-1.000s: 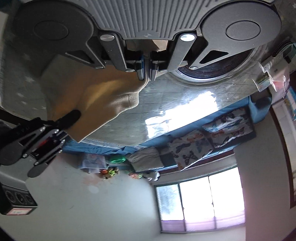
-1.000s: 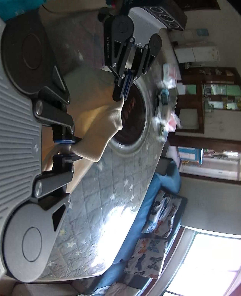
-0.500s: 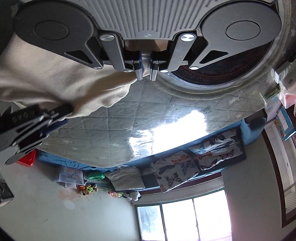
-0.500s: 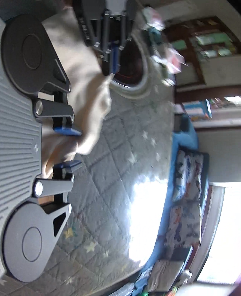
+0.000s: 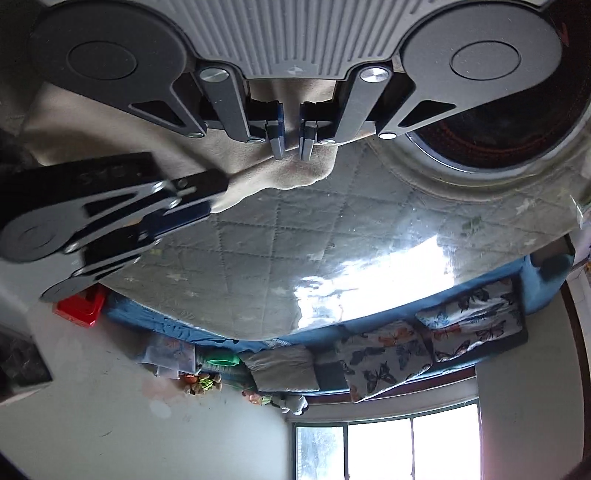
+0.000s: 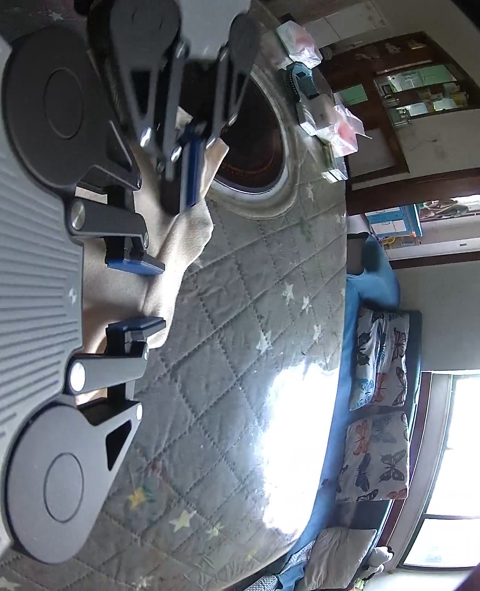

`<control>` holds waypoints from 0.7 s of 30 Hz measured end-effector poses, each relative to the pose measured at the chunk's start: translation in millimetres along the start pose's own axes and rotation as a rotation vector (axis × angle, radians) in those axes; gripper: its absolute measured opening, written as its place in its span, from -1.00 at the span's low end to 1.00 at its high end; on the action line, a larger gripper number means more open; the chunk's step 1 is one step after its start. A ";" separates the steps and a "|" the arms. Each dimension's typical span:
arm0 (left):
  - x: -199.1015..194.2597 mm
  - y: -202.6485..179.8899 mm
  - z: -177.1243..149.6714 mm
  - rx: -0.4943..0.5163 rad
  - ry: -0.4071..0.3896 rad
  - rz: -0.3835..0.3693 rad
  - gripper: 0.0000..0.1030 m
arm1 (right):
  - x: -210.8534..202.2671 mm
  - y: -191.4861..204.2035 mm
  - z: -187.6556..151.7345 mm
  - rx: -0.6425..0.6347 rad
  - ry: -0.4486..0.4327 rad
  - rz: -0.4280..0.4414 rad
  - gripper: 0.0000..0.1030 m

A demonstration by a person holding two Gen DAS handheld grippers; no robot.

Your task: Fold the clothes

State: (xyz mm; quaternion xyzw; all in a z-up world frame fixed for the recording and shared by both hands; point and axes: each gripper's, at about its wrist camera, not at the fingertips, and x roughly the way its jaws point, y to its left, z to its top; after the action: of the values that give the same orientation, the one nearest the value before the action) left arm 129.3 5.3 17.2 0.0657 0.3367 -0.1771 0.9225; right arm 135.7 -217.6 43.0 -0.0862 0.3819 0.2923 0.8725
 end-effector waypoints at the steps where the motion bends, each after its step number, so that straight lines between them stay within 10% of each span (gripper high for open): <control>1: 0.2 -0.2 0.3 0.001 0.000 0.002 -0.81 | -5.3 0.3 -0.5 -0.009 -0.007 -0.003 -0.54; 21: -18.6 -16.9 -6.5 0.053 -0.002 0.065 -0.80 | -68.7 5.3 -44.8 -0.032 -0.026 -0.024 -0.54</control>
State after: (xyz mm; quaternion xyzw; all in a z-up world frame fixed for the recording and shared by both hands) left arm 106.0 -3.6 24.2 0.1010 0.3286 -0.1558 0.9260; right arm 68.1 -260.5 61.5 -0.1010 0.3645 0.2891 0.8794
